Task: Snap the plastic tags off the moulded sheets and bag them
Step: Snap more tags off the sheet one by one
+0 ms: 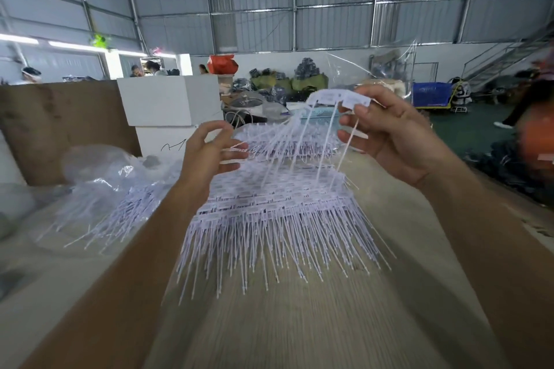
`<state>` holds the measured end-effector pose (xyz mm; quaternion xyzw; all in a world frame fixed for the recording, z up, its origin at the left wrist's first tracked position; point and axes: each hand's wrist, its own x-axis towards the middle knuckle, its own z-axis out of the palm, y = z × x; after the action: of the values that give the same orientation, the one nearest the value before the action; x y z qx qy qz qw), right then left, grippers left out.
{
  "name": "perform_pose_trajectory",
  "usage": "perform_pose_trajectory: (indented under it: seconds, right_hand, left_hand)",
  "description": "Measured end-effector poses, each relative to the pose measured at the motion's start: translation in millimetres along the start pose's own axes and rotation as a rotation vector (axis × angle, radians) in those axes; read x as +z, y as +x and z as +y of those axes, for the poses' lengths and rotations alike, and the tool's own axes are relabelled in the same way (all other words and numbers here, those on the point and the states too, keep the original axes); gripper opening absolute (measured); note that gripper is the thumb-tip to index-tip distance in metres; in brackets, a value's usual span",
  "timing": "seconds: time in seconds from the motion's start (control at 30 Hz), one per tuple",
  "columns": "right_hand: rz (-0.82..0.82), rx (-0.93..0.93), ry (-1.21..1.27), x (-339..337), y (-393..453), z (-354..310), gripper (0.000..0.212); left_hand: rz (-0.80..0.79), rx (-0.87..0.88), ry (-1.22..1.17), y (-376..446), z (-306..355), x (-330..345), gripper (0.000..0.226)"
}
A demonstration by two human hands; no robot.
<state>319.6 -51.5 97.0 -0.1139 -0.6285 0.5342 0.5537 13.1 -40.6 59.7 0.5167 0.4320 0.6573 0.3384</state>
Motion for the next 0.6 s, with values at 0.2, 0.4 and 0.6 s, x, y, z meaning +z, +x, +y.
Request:
perform_pose_trajectory:
  seconds: [0.2, 0.4, 0.6]
  right_hand:
    - [-0.169, -0.027, 0.003, 4.6, -3.0, -13.9, 0.017]
    - [-0.158, -0.034, -0.042, 9.8, -0.6, -12.0, 0.018]
    - [-0.144, -0.062, -0.027, 9.3, -1.0, -11.5, 0.016]
  left_hand:
    - [0.162, 0.239, 0.182, -4.2, 27.3, 18.7, 0.016]
    - [0.151, 0.515, 0.162, -26.3, 73.2, 39.9, 0.025]
    - [0.0, 0.745, 0.39, -53.3, 105.0, 55.8, 0.035]
